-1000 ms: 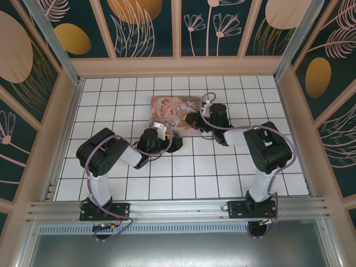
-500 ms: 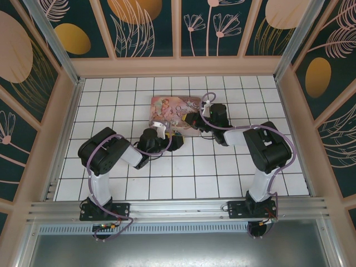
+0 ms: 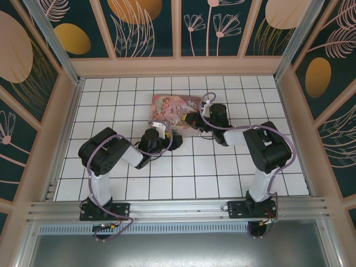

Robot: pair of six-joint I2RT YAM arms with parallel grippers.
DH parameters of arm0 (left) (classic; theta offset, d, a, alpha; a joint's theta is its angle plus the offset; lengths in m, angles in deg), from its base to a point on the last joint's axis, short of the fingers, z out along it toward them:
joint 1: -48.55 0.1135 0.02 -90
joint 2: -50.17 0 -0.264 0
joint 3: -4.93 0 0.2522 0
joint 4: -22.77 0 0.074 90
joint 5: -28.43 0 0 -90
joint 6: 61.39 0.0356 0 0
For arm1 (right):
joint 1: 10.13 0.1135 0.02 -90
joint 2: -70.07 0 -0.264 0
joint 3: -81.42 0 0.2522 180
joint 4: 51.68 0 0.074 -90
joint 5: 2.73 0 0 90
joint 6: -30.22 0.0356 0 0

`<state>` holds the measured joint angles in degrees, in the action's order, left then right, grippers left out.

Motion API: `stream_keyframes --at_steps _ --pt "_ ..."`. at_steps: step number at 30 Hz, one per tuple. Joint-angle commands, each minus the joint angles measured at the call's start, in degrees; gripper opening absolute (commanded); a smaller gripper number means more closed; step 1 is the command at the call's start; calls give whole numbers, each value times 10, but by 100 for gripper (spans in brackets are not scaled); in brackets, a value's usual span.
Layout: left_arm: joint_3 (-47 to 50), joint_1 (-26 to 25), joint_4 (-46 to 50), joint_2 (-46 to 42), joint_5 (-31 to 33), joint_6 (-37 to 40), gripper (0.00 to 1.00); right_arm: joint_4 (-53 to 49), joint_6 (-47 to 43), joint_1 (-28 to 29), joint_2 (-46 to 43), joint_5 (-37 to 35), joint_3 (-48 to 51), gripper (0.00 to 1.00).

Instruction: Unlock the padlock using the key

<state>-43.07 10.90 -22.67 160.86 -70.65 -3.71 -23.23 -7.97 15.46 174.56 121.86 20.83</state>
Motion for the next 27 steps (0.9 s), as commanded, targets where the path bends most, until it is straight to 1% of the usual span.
stream_keyframes --at_steps 1,5,8,11,14,22,27 --pt "-13 2 27 -4 36 25 74 0 5 -3 6 5 9 0" --pt "-25 2 21 10 13 26 74 -2 4 -3 6 3 10 0" --pt "-28 2 -11 19 -32 19 73 -4 4 -3 7 1 9 0" --pt "-23 2 -59 20 -77 -10 73 -6 2 -2 8 0 9 0" --pt "-20 2 -97 20 -105 -40 73 -8 2 -2 8 0 9 0" --pt "-18 2 -135 27 -111 -78 73 -12 1 -2 7 0 8 0" --pt "-9 2 -194 48 -119 -118 73 -14 -1 -2 6 0 7 0"
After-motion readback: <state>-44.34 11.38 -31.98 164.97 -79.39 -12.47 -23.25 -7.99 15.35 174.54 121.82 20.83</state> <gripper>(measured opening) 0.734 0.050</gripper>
